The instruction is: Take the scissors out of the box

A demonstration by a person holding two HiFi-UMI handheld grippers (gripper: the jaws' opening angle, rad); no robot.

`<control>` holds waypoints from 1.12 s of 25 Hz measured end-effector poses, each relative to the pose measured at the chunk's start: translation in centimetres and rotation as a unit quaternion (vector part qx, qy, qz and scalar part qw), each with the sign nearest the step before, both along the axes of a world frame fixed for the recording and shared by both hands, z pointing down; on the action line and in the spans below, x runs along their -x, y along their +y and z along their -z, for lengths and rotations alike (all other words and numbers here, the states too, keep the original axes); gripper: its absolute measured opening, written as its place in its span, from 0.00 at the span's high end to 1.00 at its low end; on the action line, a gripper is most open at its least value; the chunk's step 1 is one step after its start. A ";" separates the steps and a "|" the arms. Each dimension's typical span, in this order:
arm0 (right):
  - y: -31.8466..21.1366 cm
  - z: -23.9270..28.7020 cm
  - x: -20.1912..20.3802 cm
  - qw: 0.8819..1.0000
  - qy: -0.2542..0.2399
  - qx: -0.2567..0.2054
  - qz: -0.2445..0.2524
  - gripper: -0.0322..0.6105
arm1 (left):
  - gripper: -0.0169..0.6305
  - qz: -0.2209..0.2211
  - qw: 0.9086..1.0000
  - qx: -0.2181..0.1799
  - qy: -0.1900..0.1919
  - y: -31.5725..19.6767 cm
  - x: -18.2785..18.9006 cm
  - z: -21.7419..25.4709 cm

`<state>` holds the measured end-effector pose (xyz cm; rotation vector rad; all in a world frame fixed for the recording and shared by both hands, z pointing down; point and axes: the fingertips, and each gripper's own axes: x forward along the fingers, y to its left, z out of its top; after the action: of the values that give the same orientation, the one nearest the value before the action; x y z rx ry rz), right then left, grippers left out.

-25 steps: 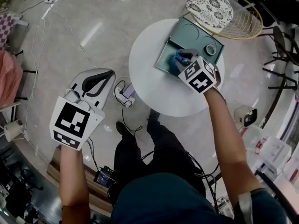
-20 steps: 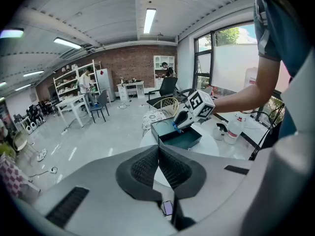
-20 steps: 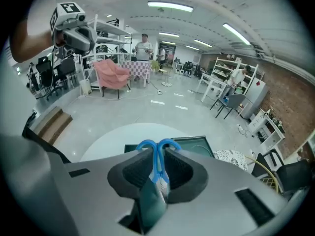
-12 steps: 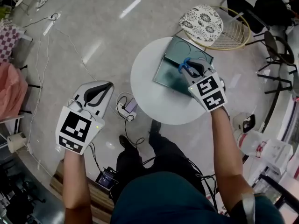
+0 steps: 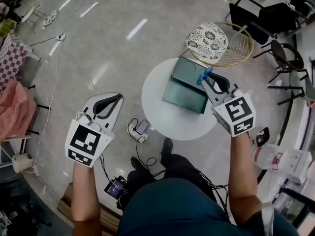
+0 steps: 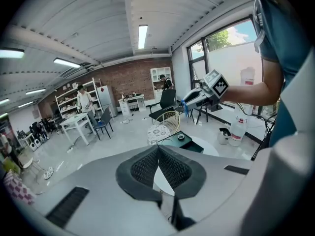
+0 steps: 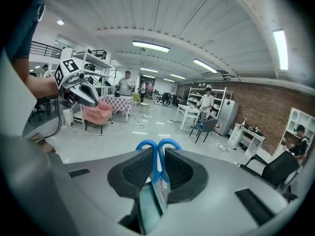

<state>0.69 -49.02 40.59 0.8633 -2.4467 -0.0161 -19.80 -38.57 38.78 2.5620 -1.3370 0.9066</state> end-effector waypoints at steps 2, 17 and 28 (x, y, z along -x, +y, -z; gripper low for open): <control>1.2 3.0 -0.5 1.000 -0.013 -0.010 -0.003 0.81 | 0.95 0.001 1.000 -0.010 0.000 0.9 0.0 2.0; 8.5 18.2 -4.0 0.993 -0.083 -0.085 -0.003 0.81 | 0.95 -0.008 0.996 -0.092 0.018 4.5 -2.2 13.4; 11.9 20.1 -6.2 0.992 -0.081 -0.095 -0.010 0.81 | 0.95 -0.019 0.995 -0.102 0.014 7.7 -4.2 15.1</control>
<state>6.89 -37.11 20.45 1.0068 -2.6197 -0.1814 -15.60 -30.88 23.71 2.7470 -1.4480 0.7736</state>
